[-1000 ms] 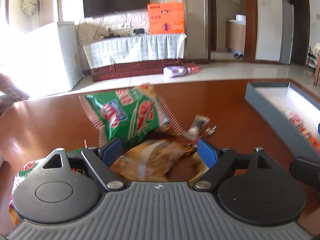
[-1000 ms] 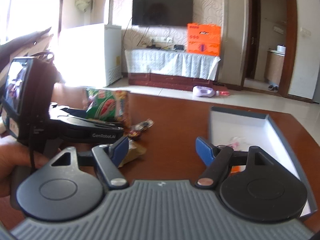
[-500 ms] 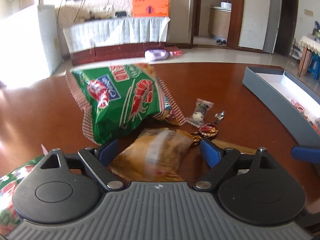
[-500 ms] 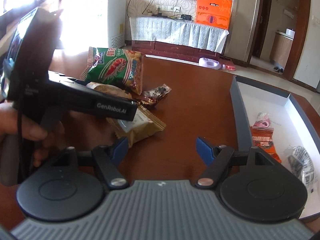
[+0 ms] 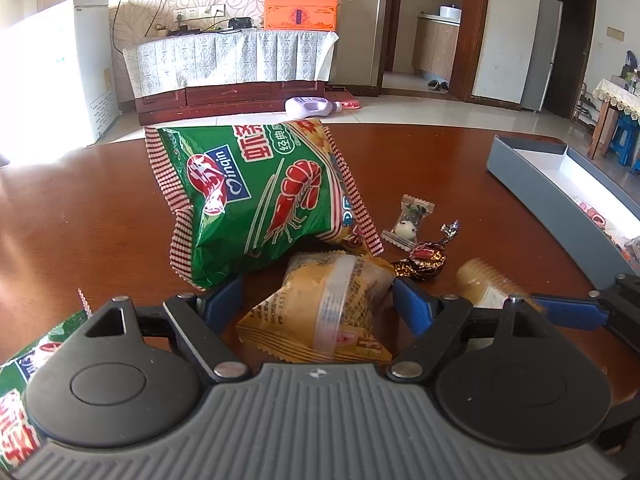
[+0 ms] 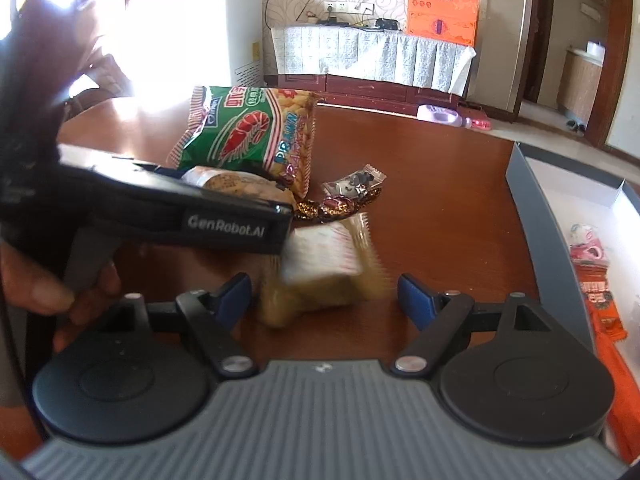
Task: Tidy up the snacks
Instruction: 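Move both open tools back toward the remaining snack pile, then grasp clear-wrapped round cake with left tool while right tool grasps gold square cake packet, then carry both held cake packets over the grey box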
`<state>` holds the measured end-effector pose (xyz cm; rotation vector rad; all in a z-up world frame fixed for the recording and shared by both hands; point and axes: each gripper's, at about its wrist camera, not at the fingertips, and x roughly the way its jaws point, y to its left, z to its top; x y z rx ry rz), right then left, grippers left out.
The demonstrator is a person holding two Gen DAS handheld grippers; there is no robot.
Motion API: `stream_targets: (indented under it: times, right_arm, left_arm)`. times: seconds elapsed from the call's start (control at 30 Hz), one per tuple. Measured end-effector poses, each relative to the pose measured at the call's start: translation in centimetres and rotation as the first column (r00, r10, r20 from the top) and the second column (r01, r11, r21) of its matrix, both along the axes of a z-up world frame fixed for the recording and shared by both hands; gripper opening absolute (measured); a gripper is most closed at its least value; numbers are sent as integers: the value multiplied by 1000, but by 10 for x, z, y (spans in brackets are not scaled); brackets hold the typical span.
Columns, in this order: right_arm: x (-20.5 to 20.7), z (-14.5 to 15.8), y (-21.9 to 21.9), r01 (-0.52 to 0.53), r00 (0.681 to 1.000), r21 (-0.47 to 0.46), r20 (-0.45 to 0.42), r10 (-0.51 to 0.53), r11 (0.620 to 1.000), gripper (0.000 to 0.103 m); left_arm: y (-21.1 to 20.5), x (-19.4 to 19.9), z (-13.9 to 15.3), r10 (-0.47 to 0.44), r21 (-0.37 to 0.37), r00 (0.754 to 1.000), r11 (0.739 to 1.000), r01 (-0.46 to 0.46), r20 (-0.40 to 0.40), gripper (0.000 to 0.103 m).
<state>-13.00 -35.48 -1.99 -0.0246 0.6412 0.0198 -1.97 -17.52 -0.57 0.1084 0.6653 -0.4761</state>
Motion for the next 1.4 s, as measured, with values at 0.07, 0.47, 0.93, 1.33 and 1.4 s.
stream_targets:
  times: [0.07,0.47,0.93,1.33,1.4]
  right_arm:
    - [5,0,-3,10,1000,10,0,-10,1000,82]
    - [7,1,-13,13,1000,23,12,-13,1000,56]
    - [-19,10,-18,-7,1000,-4,11,7,1000,53]
    - [-45,23,-28,-32,999,4,28,31,999,53]
    - [-50,24,-28,-40,999,4,31,40,999,53]
  left_arm:
    - [0,1,0,-3,-1,1000,1000,3,0,85]
    - [-14,-11,-2,-74,-8,997,997,74,25,55]
    - [-20,-34,-2,8,23,1000,1000,-9,22,53]
    - [-23,-68,4,59,55,998,997,-59,4,52]
    - [-22,-75,4,68,65,998,996,-68,1,52]
